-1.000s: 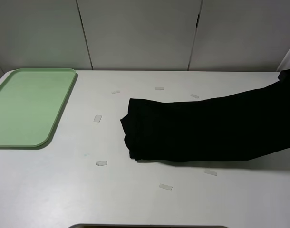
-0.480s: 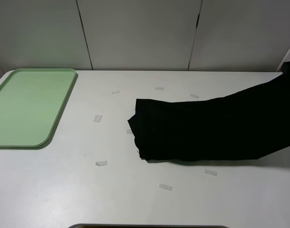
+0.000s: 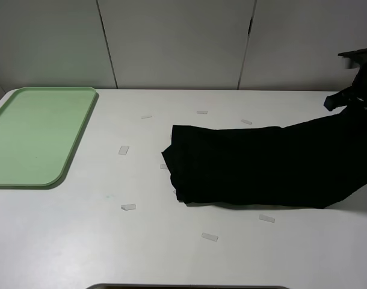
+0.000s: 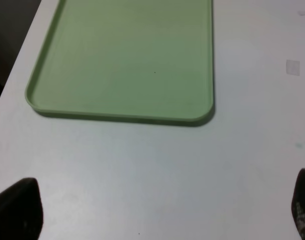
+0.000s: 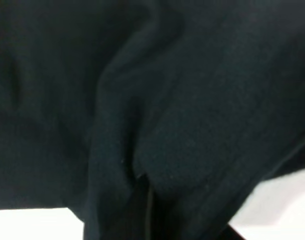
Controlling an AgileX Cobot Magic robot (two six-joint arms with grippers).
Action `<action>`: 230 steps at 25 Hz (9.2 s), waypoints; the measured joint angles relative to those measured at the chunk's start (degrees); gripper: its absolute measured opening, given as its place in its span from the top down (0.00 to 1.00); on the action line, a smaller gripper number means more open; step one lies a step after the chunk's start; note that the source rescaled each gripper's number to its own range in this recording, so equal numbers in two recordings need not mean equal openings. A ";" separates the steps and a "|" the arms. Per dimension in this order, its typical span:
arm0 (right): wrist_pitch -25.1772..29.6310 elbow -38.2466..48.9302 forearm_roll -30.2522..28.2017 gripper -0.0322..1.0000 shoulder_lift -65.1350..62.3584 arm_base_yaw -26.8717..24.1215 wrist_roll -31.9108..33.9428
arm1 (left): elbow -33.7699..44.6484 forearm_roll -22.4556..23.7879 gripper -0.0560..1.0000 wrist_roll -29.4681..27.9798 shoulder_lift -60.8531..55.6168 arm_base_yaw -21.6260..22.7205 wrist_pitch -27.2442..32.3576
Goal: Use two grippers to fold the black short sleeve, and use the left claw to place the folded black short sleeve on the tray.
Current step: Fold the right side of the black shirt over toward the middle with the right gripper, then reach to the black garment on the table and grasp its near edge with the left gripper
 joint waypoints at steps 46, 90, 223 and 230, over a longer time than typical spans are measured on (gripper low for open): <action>-0.28 -1.78 7.03 0.00 5.40 13.21 0.87 | 0.00 0.00 0.00 0.00 0.00 0.00 0.00; -16.52 -1.78 9.40 0.00 12.14 3.28 4.18 | 0.00 0.00 0.00 0.00 0.00 0.00 0.08; -4.16 47.82 9.38 0.00 -105.70 -4.28 8.49 | -0.21 -1.54 0.00 -0.51 1.43 0.00 -0.97; -4.16 47.82 9.38 0.00 -105.70 -4.28 8.49 | -7.90 -1.56 0.00 -0.49 18.84 0.00 -0.39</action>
